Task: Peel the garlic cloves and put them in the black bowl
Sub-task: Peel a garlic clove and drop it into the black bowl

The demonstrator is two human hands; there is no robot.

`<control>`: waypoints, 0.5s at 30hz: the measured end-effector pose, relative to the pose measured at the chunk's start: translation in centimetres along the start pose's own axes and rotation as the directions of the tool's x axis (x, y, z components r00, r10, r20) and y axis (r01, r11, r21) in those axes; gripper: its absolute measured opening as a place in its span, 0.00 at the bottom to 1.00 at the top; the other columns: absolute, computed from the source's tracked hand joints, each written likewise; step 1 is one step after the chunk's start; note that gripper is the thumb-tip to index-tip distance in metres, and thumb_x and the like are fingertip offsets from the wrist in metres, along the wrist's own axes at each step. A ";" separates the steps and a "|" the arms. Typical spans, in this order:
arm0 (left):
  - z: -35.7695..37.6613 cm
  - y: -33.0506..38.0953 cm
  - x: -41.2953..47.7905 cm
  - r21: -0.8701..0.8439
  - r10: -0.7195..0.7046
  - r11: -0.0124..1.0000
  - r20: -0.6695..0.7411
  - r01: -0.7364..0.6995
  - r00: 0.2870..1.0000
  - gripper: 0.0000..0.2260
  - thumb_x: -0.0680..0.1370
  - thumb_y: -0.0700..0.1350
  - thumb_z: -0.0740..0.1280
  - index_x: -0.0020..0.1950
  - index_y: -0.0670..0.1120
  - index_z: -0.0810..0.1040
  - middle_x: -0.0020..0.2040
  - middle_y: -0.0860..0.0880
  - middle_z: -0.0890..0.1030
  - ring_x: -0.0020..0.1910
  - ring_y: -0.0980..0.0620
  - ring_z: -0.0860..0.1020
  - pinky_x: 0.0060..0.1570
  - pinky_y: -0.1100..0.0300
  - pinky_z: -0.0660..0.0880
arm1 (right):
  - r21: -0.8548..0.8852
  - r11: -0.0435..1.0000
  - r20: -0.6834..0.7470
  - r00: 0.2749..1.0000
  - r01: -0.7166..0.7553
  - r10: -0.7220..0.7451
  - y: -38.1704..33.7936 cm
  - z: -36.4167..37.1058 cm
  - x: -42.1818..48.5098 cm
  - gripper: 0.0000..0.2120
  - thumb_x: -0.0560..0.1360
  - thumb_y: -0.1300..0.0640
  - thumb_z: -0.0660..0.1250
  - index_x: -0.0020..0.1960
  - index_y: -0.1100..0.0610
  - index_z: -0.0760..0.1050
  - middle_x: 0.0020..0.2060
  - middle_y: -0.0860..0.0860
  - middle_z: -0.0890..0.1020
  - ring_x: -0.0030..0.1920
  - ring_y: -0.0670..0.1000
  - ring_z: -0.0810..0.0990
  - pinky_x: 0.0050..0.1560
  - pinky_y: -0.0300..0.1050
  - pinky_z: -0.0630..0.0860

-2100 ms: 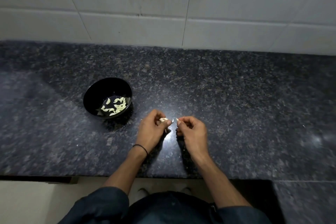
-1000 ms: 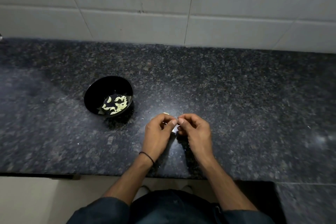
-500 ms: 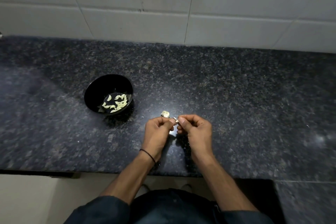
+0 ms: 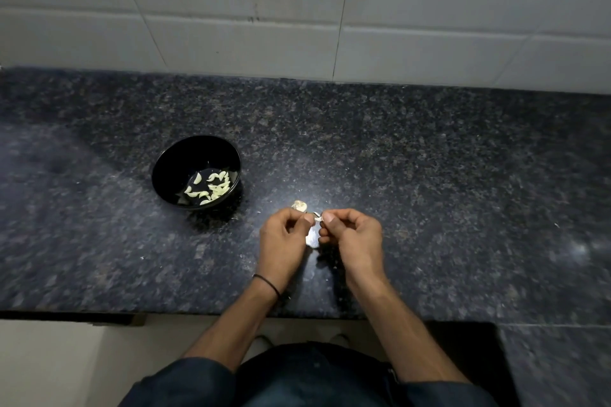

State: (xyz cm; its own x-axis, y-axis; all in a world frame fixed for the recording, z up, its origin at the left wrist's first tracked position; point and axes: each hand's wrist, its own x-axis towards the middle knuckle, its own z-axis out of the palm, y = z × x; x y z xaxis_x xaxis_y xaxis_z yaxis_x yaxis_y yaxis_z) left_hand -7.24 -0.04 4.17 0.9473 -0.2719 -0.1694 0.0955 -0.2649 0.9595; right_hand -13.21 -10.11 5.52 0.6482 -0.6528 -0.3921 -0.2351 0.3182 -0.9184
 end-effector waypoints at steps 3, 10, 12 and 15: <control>-0.7 -0.3 0.5 -0.152 -0.131 0.980 -0.010 0.128 0.991 0.10 0.79 0.38 0.68 0.37 0.43 0.80 0.32 0.52 0.78 0.32 0.58 0.73 0.33 0.66 0.70 | -0.020 0.998 -0.045 0.997 0.067 -0.068 -0.3 -1.0 0.6 0.03 0.78 0.63 0.70 0.47 0.61 0.81 0.32 0.53 0.83 0.32 0.49 0.80 0.39 0.46 0.80; -0.6 -0.7 -0.2 0.123 0.124 0.984 0.065 -0.131 0.990 0.02 0.79 0.42 0.70 0.48 0.47 0.82 0.46 0.54 0.84 0.44 0.56 0.81 0.43 0.65 0.74 | -0.101 0.989 -0.016 0.994 0.107 -0.109 -0.1 -1.5 0.6 0.03 0.78 0.62 0.71 0.46 0.60 0.82 0.32 0.54 0.84 0.33 0.49 0.81 0.38 0.45 0.81; -0.3 -0.1 -0.3 0.141 0.157 0.975 0.106 -0.171 0.982 0.02 0.78 0.43 0.71 0.48 0.48 0.83 0.46 0.55 0.84 0.43 0.57 0.81 0.42 0.68 0.74 | -0.124 0.987 0.019 0.995 0.099 -0.098 0.1 -1.2 0.3 0.03 0.77 0.61 0.72 0.45 0.59 0.83 0.34 0.55 0.85 0.33 0.50 0.82 0.40 0.48 0.82; -0.2 0.0 -0.4 0.150 0.173 0.971 0.093 -0.185 0.981 0.03 0.77 0.41 0.72 0.43 0.47 0.82 0.39 0.54 0.83 0.39 0.60 0.79 0.38 0.71 0.69 | -0.156 0.983 0.057 0.995 0.094 -0.086 0.2 -1.0 0.1 0.04 0.77 0.61 0.71 0.44 0.58 0.83 0.35 0.55 0.85 0.34 0.51 0.82 0.38 0.46 0.81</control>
State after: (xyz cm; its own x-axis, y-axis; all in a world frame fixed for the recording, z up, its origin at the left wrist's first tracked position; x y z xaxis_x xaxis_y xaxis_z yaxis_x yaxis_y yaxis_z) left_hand -7.56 0.29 4.27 0.9171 -0.3981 -0.0210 -0.1289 -0.3459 0.9294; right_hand -13.94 -10.84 5.28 0.7063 -0.6375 -0.3077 -0.2830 0.1442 -0.9482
